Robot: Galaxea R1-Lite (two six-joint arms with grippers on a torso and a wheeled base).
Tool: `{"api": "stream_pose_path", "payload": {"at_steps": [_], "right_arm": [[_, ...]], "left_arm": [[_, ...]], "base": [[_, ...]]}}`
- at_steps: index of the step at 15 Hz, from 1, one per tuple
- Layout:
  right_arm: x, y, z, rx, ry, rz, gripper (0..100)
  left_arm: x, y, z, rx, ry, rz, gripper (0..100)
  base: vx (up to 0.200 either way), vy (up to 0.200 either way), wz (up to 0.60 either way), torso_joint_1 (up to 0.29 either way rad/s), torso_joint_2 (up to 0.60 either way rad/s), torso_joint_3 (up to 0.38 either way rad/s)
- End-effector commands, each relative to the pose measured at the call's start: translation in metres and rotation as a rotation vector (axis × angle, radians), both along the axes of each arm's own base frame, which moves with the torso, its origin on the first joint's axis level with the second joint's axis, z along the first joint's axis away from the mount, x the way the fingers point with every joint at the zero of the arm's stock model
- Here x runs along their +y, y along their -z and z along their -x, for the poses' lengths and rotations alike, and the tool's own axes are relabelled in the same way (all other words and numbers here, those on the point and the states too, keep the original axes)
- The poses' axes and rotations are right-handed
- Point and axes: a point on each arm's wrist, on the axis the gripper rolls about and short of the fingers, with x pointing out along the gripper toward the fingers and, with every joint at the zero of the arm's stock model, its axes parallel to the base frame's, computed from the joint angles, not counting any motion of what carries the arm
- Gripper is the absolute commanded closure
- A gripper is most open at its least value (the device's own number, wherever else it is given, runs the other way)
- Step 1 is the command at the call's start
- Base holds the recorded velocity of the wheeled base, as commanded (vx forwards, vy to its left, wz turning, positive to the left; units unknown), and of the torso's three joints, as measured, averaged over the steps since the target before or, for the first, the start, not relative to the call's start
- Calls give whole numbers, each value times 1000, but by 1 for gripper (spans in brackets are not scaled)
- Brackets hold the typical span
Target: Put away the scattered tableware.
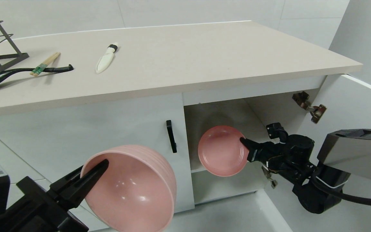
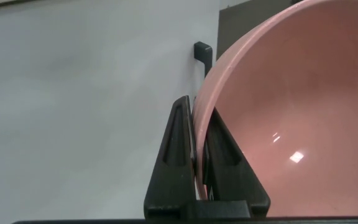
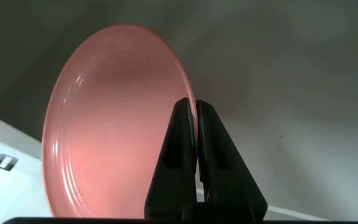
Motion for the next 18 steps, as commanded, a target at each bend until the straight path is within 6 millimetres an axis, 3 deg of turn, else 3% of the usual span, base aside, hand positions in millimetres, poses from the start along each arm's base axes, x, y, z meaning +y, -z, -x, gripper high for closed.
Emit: {"api": "stream_pose_path", "payload": {"at_steps": [1,5,11,18], "right_arm": [[-2,15,-12,9,14,4,100],[-7,16,-37,-36,47,-14,100],[2,28,-75,-9,54,-4,100],[8,28,-93,-16,67,-7,100]], "left_arm": [[1,0,-1,0,-11,4,100],[1,0,-1,24,-2,48,100],[1,0,-1,34,0,61,100],[0,1,-2,42,0,57,100]], "base": [[0,0,0,0,0,0],[0,0,0,0,0,0],[0,0,0,0,0,0],[0,0,0,0,0,0]]}}
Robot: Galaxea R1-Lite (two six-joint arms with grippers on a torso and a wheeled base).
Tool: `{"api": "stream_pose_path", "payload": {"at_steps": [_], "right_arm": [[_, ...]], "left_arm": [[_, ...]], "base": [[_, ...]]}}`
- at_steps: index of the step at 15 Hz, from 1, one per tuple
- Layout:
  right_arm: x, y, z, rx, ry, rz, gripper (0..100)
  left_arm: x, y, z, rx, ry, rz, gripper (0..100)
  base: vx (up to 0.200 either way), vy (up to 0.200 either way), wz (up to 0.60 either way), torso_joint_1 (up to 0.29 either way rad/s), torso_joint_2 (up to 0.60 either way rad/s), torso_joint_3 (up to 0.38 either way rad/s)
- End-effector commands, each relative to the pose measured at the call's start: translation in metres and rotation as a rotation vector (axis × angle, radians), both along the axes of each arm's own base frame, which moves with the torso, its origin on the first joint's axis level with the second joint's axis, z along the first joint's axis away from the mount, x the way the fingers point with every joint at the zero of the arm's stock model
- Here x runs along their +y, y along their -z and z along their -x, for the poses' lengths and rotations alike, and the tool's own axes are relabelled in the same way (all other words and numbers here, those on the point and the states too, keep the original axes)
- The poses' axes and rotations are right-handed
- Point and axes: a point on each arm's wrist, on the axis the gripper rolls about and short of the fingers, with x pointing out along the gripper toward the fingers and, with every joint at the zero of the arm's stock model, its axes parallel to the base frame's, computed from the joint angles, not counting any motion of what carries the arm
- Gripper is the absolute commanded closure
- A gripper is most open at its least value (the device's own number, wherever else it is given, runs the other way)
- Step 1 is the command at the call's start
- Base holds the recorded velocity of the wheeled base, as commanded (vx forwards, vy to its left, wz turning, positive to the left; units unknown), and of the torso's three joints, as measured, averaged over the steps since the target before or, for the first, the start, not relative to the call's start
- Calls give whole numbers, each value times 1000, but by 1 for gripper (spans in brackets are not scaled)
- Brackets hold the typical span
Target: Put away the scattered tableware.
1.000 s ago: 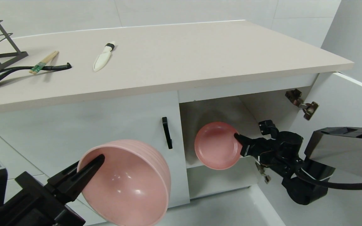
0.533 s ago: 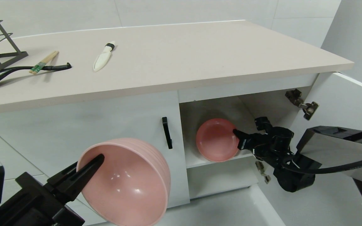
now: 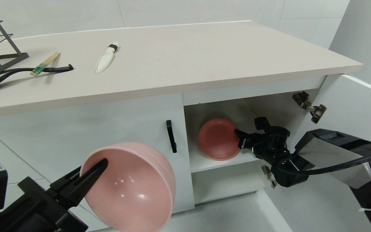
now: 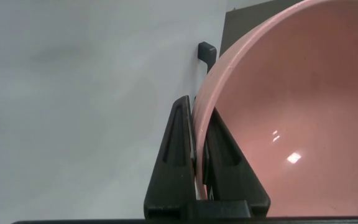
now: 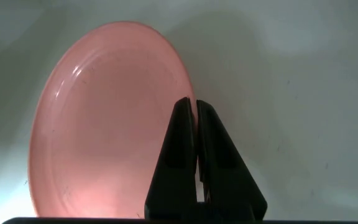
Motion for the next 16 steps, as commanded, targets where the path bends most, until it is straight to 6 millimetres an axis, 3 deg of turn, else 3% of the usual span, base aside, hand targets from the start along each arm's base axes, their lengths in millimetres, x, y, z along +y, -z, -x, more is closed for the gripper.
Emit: {"api": "stream_pose_path", "payload": {"at_steps": [1,2,3,7,9,12,16], "right_arm": [[2,2,-3,-6,0,-2,100],[3,3,-3,-8,-1,-1,100],[4,0,-4,-18,-1,-4,0],[4,-10,-4,-48,14,-8,0],[1,-38,7,-114,43,-2,0],[-4,-66,66,-168,14,89,0],[-19,-81,164,-115,-46,188,0]], "left_arm": [[-1,1,-1,6,-1,-4,100],[-1,2,-2,11,-1,-7,100],[-2,2,-3,13,-1,-9,100],[-5,4,-8,28,-1,-21,100],[-11,5,-16,37,-2,-36,100],[-22,9,-31,73,-11,-64,100],[-53,5,-35,69,8,-53,100]], "base": [[0,0,0,0,0,0],[0,0,0,0,0,0],[0,0,0,0,0,0],[0,0,0,0,0,0],[0,0,0,0,0,0],[0,0,0,0,0,0],[0,0,0,0,0,0]]}}
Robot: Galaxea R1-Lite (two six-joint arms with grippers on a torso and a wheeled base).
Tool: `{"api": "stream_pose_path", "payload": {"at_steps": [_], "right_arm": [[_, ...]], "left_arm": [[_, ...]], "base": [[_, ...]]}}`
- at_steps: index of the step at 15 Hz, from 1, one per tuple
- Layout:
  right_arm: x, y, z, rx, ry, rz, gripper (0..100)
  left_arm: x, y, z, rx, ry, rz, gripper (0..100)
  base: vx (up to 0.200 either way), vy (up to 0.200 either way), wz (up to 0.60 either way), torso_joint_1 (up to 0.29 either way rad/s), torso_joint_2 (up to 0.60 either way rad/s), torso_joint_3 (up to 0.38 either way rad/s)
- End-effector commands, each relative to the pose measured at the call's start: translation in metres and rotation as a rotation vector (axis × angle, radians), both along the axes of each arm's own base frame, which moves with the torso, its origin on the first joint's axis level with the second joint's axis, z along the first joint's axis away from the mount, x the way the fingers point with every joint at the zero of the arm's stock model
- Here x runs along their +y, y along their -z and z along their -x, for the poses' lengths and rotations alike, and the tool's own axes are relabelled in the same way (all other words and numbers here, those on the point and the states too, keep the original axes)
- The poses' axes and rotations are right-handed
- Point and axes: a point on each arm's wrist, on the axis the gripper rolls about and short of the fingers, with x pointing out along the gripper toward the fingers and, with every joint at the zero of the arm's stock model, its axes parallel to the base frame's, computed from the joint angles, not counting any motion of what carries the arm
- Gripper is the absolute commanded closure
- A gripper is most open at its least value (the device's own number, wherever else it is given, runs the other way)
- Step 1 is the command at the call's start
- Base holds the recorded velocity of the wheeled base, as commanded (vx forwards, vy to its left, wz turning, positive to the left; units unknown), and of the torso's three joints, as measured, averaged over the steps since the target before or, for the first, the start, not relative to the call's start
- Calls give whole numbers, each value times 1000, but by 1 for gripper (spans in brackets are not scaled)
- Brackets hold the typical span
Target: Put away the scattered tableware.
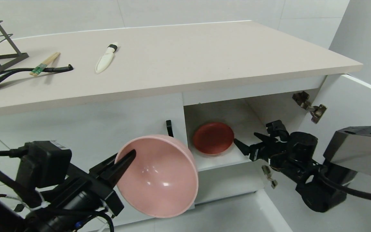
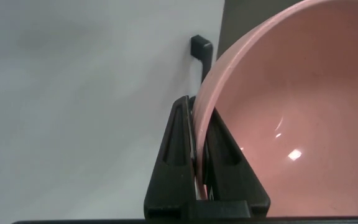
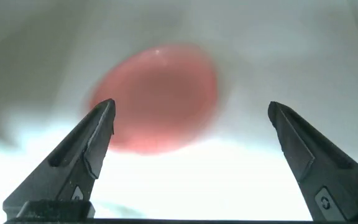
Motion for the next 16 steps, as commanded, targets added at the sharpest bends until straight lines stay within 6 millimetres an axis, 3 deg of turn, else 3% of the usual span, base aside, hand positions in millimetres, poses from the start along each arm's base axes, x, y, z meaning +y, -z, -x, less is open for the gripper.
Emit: {"api": "stream_pose_path", "payload": {"at_steps": [1,4,7,10,12,16], "right_arm": [[-14,-48,81,-52,-46,35,0],[-29,-57,121,-34,-61,41,0],[-40,-54,143,0,-54,54,0],[-46,-61,154,-19,-47,44,0],[-51,-69,161,-53,-36,31,0],[-70,-67,178,-38,22,40,0]], "left_arm": [[-22,5,-7,27,14,-18,100],[-50,1,-18,3,-91,26,100],[-85,8,-34,-43,-167,32,100],[-110,1,-29,-89,-103,20,100],[-122,3,-37,-111,-107,-11,100],[-147,13,-49,-125,-96,-51,100]], "base": [[0,0,0,0,0,0],[0,0,0,0,0,0],[0,0,0,0,0,0],[0,0,0,0,0,0],[0,0,0,0,0,0],[0,0,0,0,0,0]]}}
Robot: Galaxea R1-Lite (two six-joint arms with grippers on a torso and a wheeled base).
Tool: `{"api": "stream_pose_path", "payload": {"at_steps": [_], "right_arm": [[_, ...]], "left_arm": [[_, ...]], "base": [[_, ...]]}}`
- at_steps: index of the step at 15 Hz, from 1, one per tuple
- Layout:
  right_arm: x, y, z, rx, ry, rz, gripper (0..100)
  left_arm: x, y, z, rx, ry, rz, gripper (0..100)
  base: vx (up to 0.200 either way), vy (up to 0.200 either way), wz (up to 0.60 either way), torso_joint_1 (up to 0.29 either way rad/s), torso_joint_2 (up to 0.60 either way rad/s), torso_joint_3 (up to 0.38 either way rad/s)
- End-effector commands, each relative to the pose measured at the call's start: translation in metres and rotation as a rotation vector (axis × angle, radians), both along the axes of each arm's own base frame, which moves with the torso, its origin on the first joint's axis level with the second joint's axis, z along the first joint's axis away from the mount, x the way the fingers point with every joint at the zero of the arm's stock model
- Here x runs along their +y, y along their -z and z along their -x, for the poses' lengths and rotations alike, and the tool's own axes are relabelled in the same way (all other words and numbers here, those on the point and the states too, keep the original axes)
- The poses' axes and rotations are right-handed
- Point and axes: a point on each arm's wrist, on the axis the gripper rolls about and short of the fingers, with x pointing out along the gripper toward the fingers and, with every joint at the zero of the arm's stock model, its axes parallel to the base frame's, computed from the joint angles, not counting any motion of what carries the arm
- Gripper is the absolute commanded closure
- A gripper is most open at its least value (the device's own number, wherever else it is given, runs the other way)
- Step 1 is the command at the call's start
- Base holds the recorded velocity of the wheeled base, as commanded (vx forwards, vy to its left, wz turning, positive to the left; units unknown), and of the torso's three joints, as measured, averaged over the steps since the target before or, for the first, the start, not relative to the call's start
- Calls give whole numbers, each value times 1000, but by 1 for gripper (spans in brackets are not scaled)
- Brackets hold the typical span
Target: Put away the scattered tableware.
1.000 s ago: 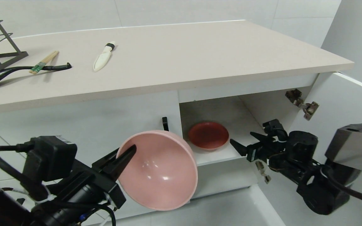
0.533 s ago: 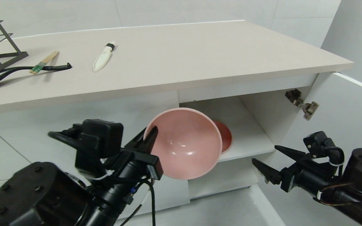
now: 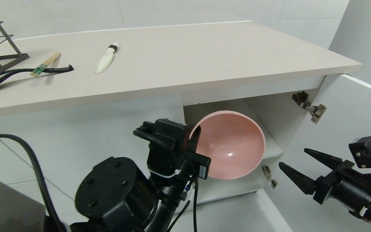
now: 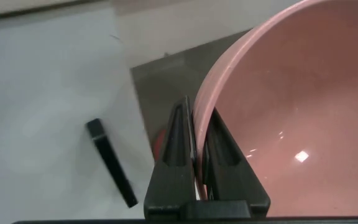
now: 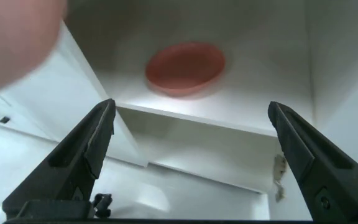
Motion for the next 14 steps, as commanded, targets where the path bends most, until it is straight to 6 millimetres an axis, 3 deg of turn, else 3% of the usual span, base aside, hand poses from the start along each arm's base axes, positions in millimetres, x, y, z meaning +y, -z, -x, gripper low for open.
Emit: {"api": "stream_pose_path", "payload": {"at_steps": [1,4,8,11,14], "right_arm": [[-10,-5,12,-24,28,-9,0],[-17,-16,20,-104,109,7,0],[-17,-19,22,-119,107,3,0],[-14,-17,20,-117,93,26,0],[-8,-15,3,-102,94,31,0]], "left_arm": [[-15,17,-5,20,12,-47,100],[-40,38,-16,24,21,-99,100],[-67,44,-33,-17,13,-96,100],[-73,50,-37,-17,12,-98,100],[-78,48,-39,-30,14,-82,100]], "base": [[0,0,0,0,0,0],[0,0,0,0,0,0],[0,0,0,0,0,0],[0,0,0,0,0,0],[0,0,0,0,0,0]]}}
